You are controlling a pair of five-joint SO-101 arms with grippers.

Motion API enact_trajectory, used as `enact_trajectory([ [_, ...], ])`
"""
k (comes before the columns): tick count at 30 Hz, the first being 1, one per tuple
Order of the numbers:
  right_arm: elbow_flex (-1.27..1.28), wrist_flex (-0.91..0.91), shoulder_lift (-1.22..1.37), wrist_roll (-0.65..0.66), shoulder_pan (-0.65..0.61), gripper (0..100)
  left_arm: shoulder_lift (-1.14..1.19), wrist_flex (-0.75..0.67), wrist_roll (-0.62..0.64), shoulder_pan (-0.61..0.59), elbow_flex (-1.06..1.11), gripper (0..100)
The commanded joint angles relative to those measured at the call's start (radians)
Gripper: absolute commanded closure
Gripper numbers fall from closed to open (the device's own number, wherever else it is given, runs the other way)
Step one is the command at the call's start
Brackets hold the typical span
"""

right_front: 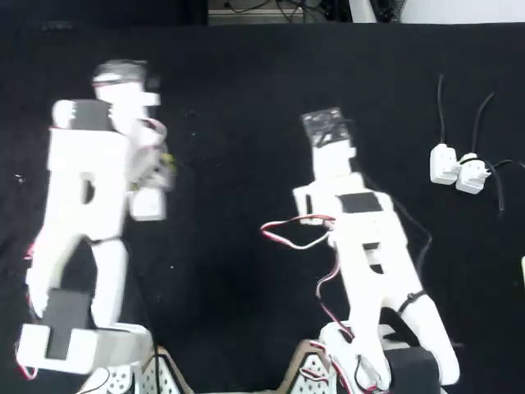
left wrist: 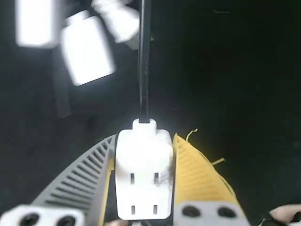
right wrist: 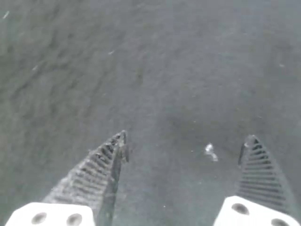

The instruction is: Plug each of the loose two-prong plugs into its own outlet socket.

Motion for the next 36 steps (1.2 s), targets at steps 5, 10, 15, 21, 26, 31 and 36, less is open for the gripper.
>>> enact_trajectory([
  [5, -0.056, -0.026, -0.035, -0.014, 0.034, 64.2, -0.020, -0.522, 0.012, 0.285, 0.512, 93],
  [10, -0.056, -0.028, -0.035, -0.014, 0.034, 64.2, -0.014, -0.600, 0.005, 0.344, 0.633, 77],
  [15, -0.056, -0.026, -0.035, -0.014, 0.034, 64.2, -0.058, -0.427, -0.097, 0.303, 0.524, 77],
  [21, -0.047, -0.029, -0.035, -0.014, 0.032, 64.2, -0.072, -0.235, -0.315, 0.127, 0.406, 77],
  [26, -0.047, -0.029, -0.035, -0.014, 0.032, 64.2, -0.072, -0.327, -0.445, 0.008, 0.507, 77],
  [31, -0.047, -0.029, -0.035, -0.014, 0.032, 64.2, -0.081, -0.569, -0.381, 0.064, 0.725, 77],
  [36, -0.051, -0.029, -0.035, -0.014, 0.038, 64.2, -0.083, -0.594, -0.218, 0.303, 0.779, 77],
])
